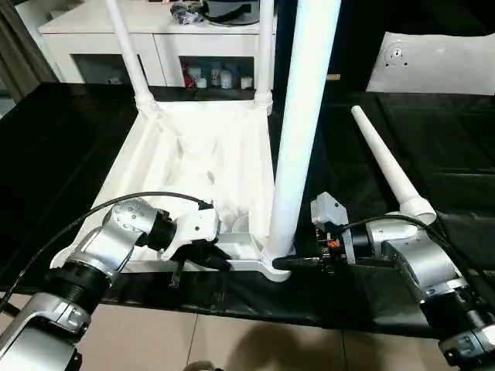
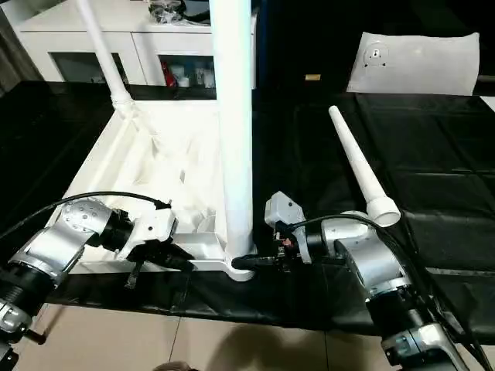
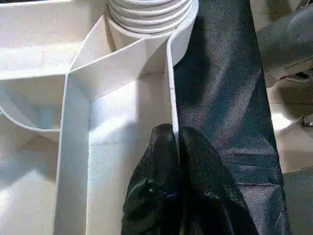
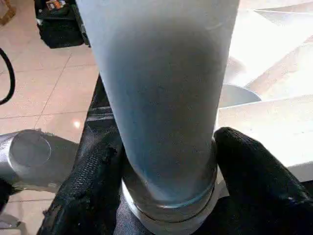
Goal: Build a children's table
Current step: Rotate leg to tighten
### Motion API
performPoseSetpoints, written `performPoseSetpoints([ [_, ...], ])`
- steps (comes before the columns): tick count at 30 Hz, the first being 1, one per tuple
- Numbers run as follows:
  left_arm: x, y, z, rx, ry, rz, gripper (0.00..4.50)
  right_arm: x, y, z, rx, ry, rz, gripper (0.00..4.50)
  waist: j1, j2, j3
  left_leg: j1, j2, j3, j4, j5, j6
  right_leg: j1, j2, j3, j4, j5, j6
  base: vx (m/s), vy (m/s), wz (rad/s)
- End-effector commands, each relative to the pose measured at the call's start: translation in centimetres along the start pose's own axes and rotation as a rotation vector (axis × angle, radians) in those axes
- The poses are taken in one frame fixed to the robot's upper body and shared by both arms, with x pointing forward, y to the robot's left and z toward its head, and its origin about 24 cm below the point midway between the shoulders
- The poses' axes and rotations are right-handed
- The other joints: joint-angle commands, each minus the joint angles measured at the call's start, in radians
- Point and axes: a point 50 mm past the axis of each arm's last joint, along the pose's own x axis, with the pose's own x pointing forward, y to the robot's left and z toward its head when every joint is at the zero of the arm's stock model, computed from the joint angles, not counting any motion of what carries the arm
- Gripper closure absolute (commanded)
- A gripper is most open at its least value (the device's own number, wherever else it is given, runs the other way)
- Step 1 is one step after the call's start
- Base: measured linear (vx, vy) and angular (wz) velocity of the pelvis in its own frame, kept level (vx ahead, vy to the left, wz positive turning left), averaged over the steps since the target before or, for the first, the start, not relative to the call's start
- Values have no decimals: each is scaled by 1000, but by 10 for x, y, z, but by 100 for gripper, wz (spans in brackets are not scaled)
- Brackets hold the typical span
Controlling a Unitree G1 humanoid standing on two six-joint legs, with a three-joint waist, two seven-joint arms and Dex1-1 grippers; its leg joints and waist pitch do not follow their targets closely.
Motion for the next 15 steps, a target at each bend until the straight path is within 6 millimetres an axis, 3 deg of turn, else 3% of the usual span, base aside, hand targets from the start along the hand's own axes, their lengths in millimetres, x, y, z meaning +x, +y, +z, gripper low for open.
performPoseSetpoints([
  [1, 7, -3, 1, 37, 44, -76, 450, 2, 0, 1, -15, 10, 22, 189, -5, -15, -62, 3, 73, -26, -72, -171, 62, 50, -90, 78, -72, -379, -78, 0, 0, 0],
  [6, 8, -1, 1, 30, 38, -58, 450, 4, 3, -1, -6, 10, 33, 191, -5, -16, -62, 4, 73, -26, -73, -177, 60, 49, -91, 78, -73, -384, -78, 0, 0, 0],
  [8, 9, -1, 1, 21, 30, -50, 450, 6, 4, -2, -4, 8, 40, 191, -5, -9, -61, 4, 73, -26, -73, -181, 58, 49, -90, 78, -75, -387, -77, 0, 0, 0],
  [9, 9, -1, 1, 21, 30, -50, 450, 6, 4, -2, -4, 8, 40, 191, -5, -11, -61, 5, 74, -27, -73, -185, 57, 49, -90, 78, -75, -387, -77, 0, 0, 0],
  [10, 9, -2, 0, 23, 34, -56, 450, 6, 4, -2, -5, 9, 38, 191, -3, -5, -62, 5, 74, -28, -73, -187, 55, 49, -90, 77, -74, -383, -79, 0, 0, 0],
  [11, 9, -3, 0, 23, 34, -57, 450, 6, 4, -2, -4, 9, 34, 191, -4, -7, -62, 5, 74, -28, -74, -187, 55, 49, -89, 78, -74, -379, -80, 0, 0, 0],
  [12, 10, -3, 0, 23, 35, -58, 450, 6, 3, -2, -2, 9, 24, 135, -5, -8, -62, 4, 74, -28, -74, -189, 54, 50, -90, 78, -73, -375, -82, 0, 0, 0],
  [15, 9, -2, 0, 27, 40, -54, 450, 5, 1, 1, 22, -23, 4, 115, -5, -8, -62, 7, 74, -27, -74, -196, 53, 49, -90, 78, -74, -379, -86, 0, 0, 0],
])
